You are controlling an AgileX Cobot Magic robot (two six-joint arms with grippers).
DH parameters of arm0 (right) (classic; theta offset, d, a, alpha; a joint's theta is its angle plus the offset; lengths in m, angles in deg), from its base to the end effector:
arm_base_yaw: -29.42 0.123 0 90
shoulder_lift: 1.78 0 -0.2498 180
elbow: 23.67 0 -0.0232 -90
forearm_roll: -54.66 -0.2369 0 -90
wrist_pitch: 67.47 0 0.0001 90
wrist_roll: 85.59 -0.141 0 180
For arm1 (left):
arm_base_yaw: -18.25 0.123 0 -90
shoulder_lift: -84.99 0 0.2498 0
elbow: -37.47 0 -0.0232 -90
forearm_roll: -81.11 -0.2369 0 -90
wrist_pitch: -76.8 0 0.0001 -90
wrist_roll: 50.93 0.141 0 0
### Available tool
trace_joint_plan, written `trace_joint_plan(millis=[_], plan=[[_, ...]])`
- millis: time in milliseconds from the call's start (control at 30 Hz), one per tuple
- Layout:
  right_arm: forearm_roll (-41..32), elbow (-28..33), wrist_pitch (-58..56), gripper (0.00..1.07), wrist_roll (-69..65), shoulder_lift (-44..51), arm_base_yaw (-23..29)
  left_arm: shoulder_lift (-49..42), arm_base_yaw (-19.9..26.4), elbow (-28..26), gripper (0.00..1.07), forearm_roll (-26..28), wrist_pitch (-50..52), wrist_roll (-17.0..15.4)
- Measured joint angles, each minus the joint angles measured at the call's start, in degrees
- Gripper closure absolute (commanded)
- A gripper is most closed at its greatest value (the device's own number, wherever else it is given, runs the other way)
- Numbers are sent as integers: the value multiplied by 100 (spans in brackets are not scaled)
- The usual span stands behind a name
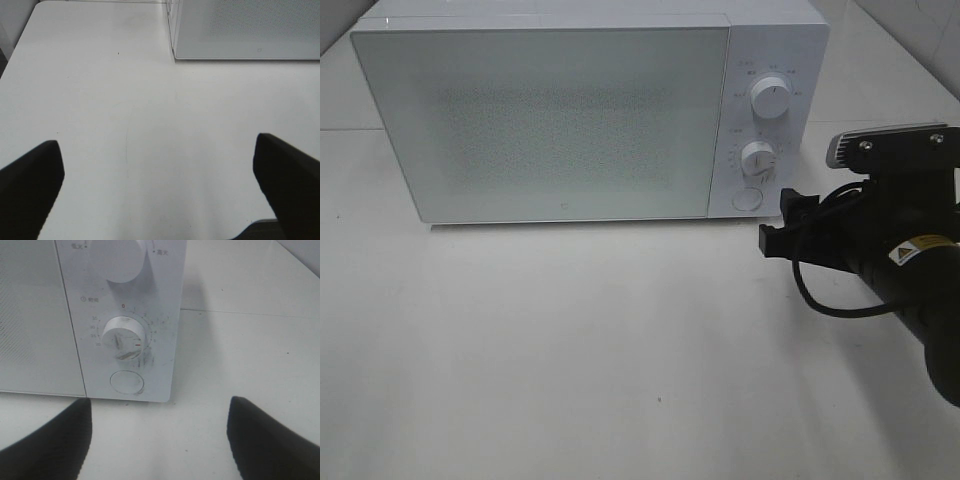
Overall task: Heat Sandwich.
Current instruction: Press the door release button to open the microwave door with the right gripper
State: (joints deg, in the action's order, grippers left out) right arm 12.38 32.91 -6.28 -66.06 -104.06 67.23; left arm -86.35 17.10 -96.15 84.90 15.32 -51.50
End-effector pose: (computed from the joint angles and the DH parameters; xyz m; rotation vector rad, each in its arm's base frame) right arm 0.2642 0.0999 0.1240 -0.0908 1.7862 -0.0560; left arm 0.0597 -0.0094 0.2525 0.0147 2.0332 -0.0978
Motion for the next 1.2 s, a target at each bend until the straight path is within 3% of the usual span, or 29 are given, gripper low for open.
trace_joint_plan(millis=[633,933,1200], plan=[[-206,-92,69,35,-344,-235,229,0,0,0,9,0,0,0],[-206,-92,74,35,-2515,-235,229,0,0,0,9,0,0,0],[-201,-92,69,35,-5420,-235,229,0,0,0,9,0,0,0]])
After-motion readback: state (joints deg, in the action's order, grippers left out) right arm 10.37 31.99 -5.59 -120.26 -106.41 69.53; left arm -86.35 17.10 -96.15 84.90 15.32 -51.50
